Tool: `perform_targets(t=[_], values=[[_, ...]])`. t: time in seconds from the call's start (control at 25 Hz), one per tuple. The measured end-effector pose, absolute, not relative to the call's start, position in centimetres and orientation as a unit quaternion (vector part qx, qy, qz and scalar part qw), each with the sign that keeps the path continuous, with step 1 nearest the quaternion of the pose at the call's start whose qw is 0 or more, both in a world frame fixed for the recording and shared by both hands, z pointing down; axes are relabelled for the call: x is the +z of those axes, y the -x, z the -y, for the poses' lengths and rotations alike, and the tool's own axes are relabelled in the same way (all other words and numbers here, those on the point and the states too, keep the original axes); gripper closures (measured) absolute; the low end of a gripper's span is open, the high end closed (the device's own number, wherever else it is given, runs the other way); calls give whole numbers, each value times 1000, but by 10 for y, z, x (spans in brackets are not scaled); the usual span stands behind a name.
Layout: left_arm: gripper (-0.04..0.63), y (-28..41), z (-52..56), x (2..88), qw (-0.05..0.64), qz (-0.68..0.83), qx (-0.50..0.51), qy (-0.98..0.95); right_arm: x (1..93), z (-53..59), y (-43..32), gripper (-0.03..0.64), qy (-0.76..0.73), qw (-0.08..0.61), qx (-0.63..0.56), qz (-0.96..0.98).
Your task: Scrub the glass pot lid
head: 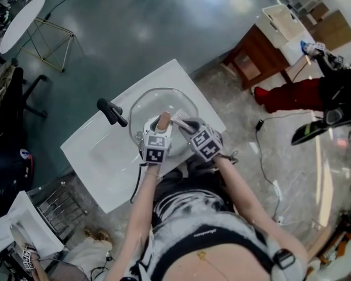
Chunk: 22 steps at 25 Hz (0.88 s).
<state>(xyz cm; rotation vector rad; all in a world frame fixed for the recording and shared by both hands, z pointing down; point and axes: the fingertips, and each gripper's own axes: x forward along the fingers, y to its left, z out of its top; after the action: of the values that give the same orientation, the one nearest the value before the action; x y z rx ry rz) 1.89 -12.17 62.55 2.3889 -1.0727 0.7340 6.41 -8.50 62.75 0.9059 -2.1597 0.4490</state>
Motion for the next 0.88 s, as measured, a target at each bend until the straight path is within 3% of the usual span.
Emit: perform_targets(t=[0.36, 0.88], values=[[428, 0, 115, 626, 207, 360, 273, -868, 627, 72, -40, 526, -348, 351, 181, 850], [426, -7, 109, 623, 234, 329, 272, -874, 619, 69, -51, 526, -334, 377, 143, 852]])
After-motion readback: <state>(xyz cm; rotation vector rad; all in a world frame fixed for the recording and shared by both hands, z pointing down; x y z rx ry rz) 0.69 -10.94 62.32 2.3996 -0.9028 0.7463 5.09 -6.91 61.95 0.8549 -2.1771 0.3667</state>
